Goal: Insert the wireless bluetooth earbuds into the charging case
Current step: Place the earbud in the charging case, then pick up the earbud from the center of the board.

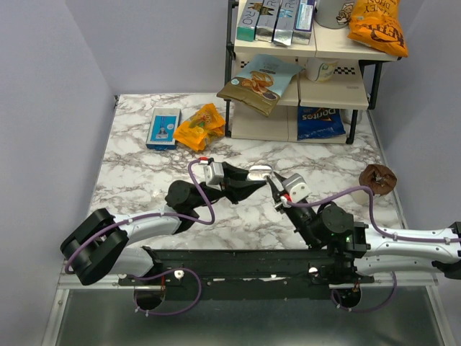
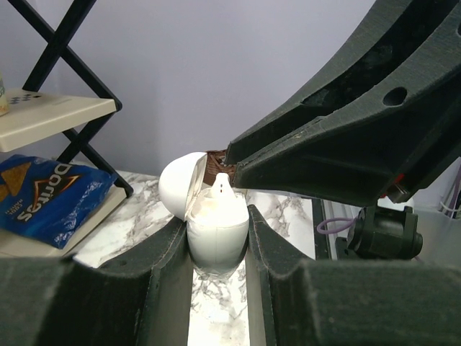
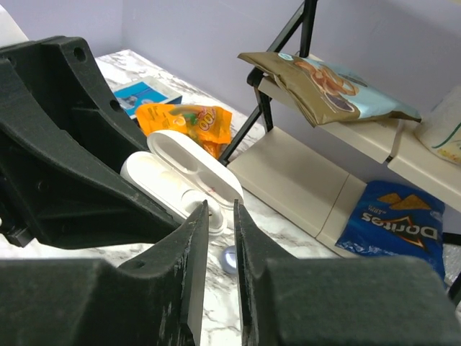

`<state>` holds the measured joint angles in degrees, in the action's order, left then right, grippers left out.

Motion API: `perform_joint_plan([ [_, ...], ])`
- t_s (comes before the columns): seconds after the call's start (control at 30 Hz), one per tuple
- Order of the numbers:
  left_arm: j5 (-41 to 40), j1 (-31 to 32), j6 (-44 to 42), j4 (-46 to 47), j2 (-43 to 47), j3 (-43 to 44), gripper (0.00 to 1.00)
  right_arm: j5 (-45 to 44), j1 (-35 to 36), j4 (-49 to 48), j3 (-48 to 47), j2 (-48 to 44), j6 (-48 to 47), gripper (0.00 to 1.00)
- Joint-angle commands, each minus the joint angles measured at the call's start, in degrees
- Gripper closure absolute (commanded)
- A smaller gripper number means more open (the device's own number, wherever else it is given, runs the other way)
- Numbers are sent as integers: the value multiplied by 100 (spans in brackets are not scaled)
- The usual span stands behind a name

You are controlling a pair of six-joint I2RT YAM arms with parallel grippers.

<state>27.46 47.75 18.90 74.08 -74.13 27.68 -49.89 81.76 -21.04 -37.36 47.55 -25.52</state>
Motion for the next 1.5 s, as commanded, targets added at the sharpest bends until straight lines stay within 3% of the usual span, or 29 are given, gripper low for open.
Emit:
perform_joint_plan([
  [0.0,-92,33,-167,1398,118,115,100,-47,42,-5,19,-228,100,60],
  [0.27,-601,24,-412,1074,460,-306,100,-592,-133,20,185,-1265,870,51],
  [0.33,-934,24,-509,707,862,-630,100,-321,-667,1491,-24,-1319,1800,50],
  [0.37,-1058,24,-579,539,1030,-746,100,-33,-922,2054,-95,-1240,2840,50],
  [0.4,-1302,24,-632,363,1223,-869,100,736,-1429,3043,-139,-1144,3268,50],
  [0.5,-1778,42,-712,-638,2181,-1291,100,2353,-1977,3780,-113,-555,4211,52],
  [0.63,-2305,77,-887,-2323,3673,-1625,100,3704,-1988,3713,36,359,4651,61],
  [0.7,-2473,94,-896,-2643,4088,-1739,100,4222,-1988,3459,115,744,4775,67],
  [0.83,-2842,138,-853,-3031,4827,-1880,100,4654,-1988,3203,124,1325,5196,68],
  [0.97,-3053,226,-783,-3286,4829,-1793,100,4935,-1988,2957,159,1801,5662,59],
  [1.17,-3019,279,-659,-3155,4776,-1836,100,5533,-1988,2552,-69,2705,5760,61],
  [1.47,-3054,384,-606,-3005,4785,-1959,100,5147,-1997,2482,-386,3278,5602,60],
])
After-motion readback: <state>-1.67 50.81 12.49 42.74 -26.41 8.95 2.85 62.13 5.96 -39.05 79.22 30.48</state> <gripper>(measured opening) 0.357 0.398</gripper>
